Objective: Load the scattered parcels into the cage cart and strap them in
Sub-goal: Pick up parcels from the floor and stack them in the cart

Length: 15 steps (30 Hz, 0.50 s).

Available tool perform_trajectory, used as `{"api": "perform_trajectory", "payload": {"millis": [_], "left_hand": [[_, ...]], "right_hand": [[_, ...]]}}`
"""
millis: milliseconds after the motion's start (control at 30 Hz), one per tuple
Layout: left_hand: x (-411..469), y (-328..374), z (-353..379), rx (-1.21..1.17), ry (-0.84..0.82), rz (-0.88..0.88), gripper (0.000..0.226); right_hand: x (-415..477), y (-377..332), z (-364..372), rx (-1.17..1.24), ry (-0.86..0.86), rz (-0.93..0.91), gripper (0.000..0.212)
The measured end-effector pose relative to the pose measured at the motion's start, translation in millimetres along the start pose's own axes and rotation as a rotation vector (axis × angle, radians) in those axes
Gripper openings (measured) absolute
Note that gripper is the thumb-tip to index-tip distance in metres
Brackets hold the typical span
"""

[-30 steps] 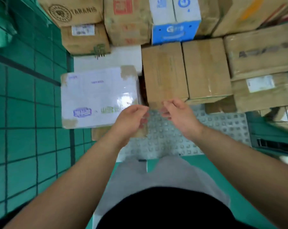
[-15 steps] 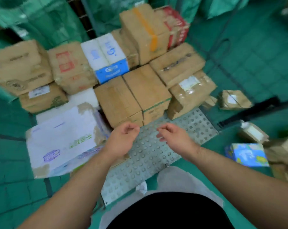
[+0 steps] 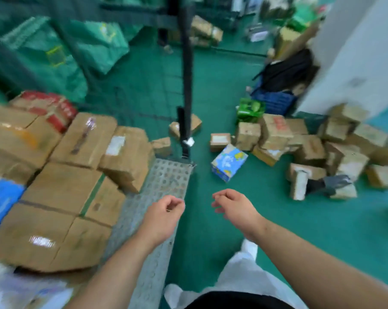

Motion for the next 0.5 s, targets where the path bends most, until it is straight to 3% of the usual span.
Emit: {"api": "perform_trajectory", "payload": {"millis": [200, 333, 500], "left_hand": [[51.6, 138.9, 128.9, 0.139, -0.188, 0.098, 0.007], [87.5, 213.9, 234.4, 0.198, -0.329, 0.047, 0.017], [117.4, 309.1, 330.4, 0.259, -0.422, 0.066, 0.012]], "right_hand": [[20.6, 22.3, -178.2, 0.233, 0.222, 0.045, 0.013], [44.3, 46.0, -304.0, 0.289, 0.358, 0.093, 0.015], [67.7, 58.6, -429.8, 0.317, 0.436, 0.182, 0.018]]}}
Point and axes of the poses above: each hand's wrist, its own x-axis towards the middle knuckle, its own z-axis out of the palm, y = z × x, the point moved 3 cm from there along x, towards the middle knuckle, and after that the axes turned 10 degrees about x, right-handed, at the moved point
